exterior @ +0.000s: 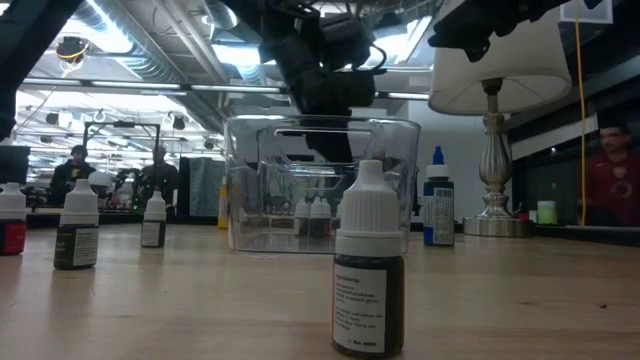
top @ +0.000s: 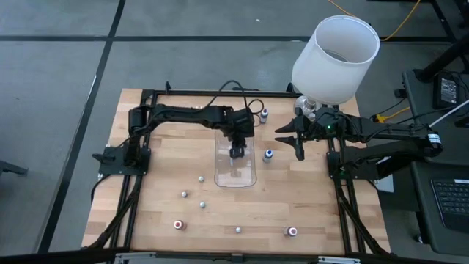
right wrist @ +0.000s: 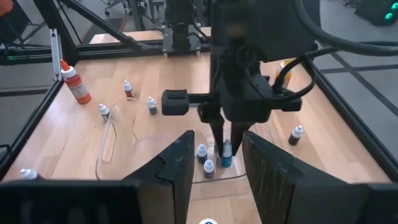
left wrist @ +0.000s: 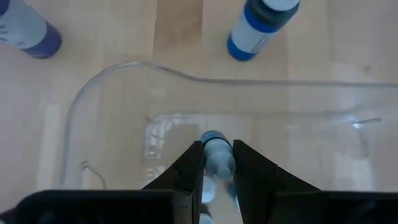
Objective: Pick & Place food coloring
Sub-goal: Put the small blue food coloring into the transparent bin
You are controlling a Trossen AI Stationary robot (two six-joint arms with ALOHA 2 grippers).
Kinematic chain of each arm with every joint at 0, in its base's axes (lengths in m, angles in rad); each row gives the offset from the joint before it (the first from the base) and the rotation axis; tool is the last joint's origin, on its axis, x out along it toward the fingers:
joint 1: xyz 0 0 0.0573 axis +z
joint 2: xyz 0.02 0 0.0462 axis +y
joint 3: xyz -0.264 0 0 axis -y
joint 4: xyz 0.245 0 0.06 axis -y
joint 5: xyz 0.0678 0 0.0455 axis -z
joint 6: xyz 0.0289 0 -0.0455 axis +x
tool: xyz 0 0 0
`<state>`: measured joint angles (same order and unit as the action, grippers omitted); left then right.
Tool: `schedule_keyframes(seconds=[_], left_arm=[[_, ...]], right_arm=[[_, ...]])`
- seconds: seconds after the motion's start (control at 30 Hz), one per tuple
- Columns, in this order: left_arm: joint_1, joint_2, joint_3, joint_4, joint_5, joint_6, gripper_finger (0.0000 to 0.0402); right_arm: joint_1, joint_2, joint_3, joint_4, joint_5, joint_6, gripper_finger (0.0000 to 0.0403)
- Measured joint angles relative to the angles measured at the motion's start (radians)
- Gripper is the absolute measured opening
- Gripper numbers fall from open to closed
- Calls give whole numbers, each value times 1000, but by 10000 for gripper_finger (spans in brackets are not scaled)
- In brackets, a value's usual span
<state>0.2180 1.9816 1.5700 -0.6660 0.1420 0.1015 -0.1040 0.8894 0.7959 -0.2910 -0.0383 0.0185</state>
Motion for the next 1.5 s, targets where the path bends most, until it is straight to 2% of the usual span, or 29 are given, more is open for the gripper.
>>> schedule_keyframes(seconds=[0.2,1.5], left_arm=[[-2,0,0,-7,-64,59,64],[-16,103,-2,-5,-54,82,64]], right_arm=[[0,0,0,-1,0,-1,138],[0,0,0,0,0,-1,138]])
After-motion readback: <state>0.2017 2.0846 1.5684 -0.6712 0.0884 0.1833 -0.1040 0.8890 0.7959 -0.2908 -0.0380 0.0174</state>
